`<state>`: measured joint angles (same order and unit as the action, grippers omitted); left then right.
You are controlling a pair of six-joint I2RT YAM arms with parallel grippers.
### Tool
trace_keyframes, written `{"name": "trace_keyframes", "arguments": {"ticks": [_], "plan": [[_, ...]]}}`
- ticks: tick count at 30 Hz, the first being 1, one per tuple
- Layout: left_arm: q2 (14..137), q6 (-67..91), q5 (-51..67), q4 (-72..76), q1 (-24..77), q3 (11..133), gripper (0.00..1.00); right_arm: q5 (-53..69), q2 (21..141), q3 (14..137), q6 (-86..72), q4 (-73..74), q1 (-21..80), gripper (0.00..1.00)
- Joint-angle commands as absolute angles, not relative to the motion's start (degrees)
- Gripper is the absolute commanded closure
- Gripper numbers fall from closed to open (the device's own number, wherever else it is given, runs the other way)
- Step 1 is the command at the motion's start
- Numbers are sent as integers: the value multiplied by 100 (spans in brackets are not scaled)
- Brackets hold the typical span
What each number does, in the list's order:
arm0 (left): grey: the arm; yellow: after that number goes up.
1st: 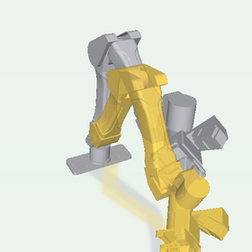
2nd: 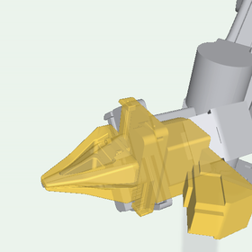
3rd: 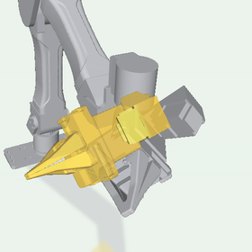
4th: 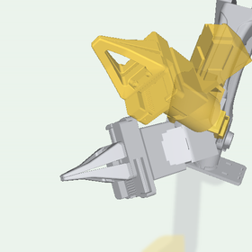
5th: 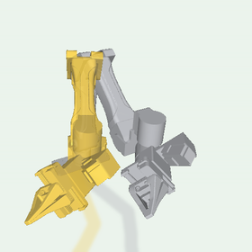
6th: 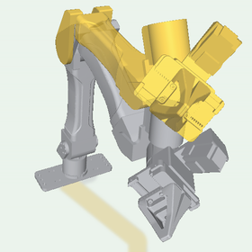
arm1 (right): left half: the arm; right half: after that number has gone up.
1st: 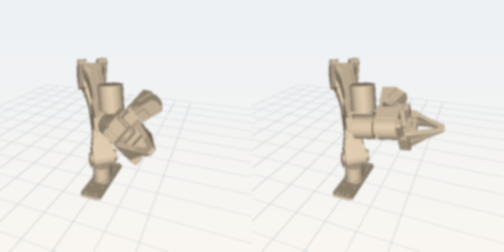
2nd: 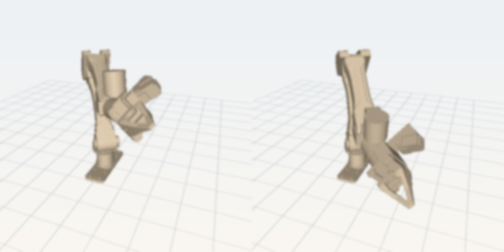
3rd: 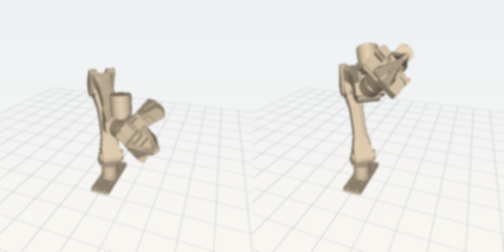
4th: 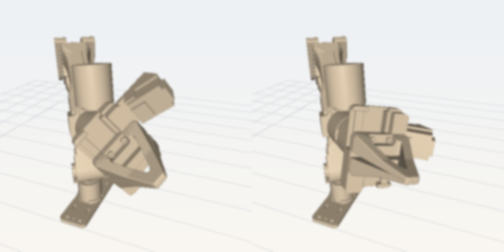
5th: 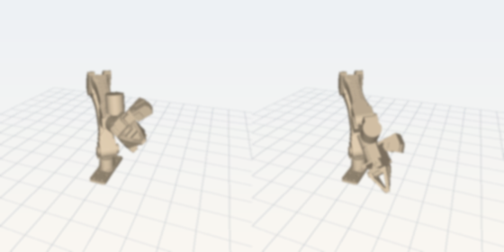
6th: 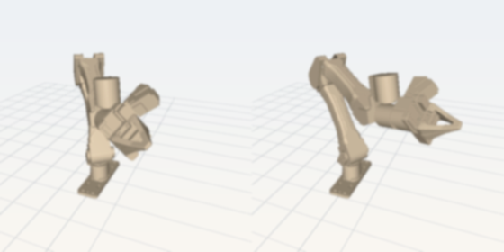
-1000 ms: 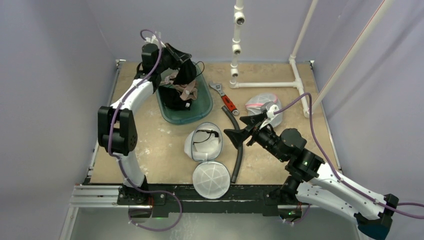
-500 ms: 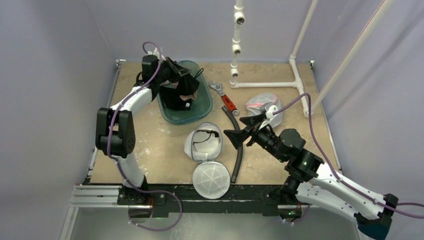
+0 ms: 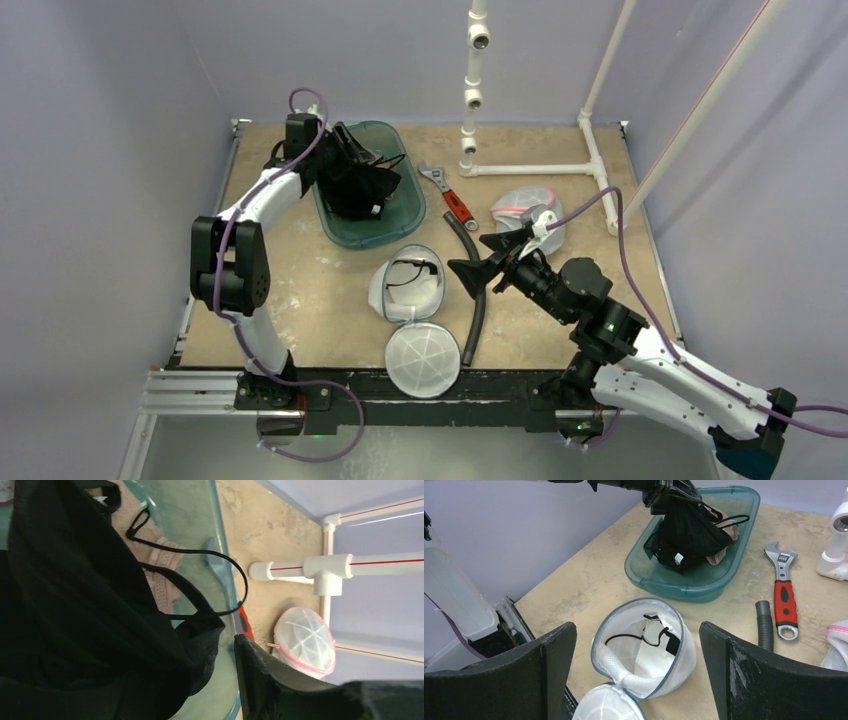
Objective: Unzip the laundry bag and remove the bra
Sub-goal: Place the bra in the bin.
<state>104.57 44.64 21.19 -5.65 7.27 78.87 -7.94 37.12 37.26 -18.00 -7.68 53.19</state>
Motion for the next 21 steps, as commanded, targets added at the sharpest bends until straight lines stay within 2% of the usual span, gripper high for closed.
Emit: {"name": "trace_keyframes", "arguments": {"ticks": [1,6,13,15,21], "plan": [[10357,3812,1631,-1129,708,8183,46,-789,3717,3743,-1817,-1046,5300,5],[10262,3377,1193,-1582,708,8401,42,-766,3742,3753,-1817,-1059,5305,5],[10278,3147,717,-1830,706,8719,42,-754,3753,3726,-1828,-1089,5306,5],[10260,3246,750,-1614,704,8657,47,-751,3775,3735,-1823,-1091,5305,5],[10346,3537,1412,-573,712,8419,85,-764,3806,3729,-1809,-1081,5301,5]]}}
